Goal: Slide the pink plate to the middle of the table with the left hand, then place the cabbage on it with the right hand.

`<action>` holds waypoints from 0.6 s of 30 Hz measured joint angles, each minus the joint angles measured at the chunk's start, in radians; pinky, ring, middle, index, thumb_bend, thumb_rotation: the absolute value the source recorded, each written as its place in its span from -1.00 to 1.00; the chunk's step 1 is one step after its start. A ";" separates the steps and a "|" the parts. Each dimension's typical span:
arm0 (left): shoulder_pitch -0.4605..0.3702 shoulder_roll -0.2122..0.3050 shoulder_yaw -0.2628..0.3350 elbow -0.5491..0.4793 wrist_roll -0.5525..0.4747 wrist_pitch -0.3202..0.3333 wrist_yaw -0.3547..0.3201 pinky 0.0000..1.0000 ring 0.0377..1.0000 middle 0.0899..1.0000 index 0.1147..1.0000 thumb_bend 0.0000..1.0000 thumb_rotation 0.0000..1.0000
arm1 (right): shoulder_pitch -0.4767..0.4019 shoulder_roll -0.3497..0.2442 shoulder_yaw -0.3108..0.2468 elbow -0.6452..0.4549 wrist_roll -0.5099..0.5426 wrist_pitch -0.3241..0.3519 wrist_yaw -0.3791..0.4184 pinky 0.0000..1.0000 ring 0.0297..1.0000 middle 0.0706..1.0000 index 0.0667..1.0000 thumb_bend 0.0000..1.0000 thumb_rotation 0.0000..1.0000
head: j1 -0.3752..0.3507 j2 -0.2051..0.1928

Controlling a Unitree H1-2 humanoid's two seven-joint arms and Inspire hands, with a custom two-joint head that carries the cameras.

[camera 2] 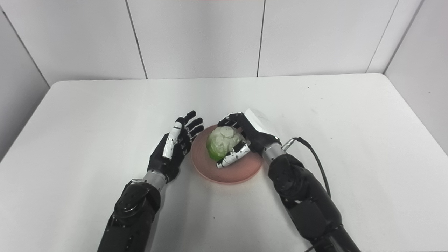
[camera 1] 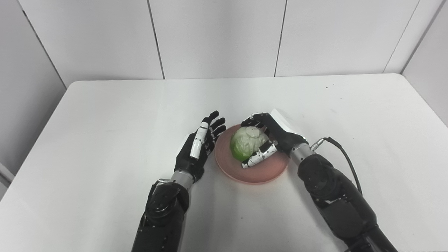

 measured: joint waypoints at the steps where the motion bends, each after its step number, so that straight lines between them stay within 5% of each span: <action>1: 0.000 0.001 0.000 0.000 0.000 0.000 -0.001 0.83 0.82 0.80 0.80 -0.11 1.00 | 0.000 0.000 0.000 0.000 0.000 0.000 0.001 -0.22 -0.24 -0.14 -0.01 0.03 -1.00 | 0.000 0.000; 6: 0.000 0.002 0.000 0.000 0.000 0.000 -0.001 0.82 0.81 0.80 0.79 -0.13 1.00 | 0.002 -0.001 -0.002 -0.007 -0.005 0.001 0.015 -0.12 -0.11 -0.12 0.00 0.04 -1.00 | -0.003 0.002; 8: 0.000 0.002 0.000 0.000 0.000 0.000 -0.001 0.81 0.81 0.80 0.79 -0.13 1.00 | 0.005 -0.005 0.001 -0.018 -0.010 0.004 0.029 0.06 0.14 0.18 0.31 0.56 -0.75 | -0.003 0.002; 11: 0.000 0.002 0.000 0.000 0.000 0.000 -0.001 0.81 0.82 0.81 0.80 -0.13 1.00 | 0.005 -0.023 0.016 -0.042 -0.023 0.008 0.065 0.42 0.61 0.73 0.81 0.93 -0.29 | -0.006 0.002; 15: 0.001 0.003 0.001 -0.001 0.000 0.000 -0.001 0.80 0.82 0.81 0.80 -0.11 1.00 | 0.007 -0.056 0.054 -0.081 -0.059 0.022 0.138 0.59 0.96 0.98 0.99 1.00 0.05 | -0.011 0.000; 18: 0.001 0.004 0.001 -0.001 0.000 0.000 -0.001 0.80 0.81 0.80 0.80 -0.11 1.00 | 0.007 -0.062 0.061 -0.097 -0.067 0.027 0.173 0.66 1.00 1.00 1.00 1.00 0.16 | -0.011 -0.002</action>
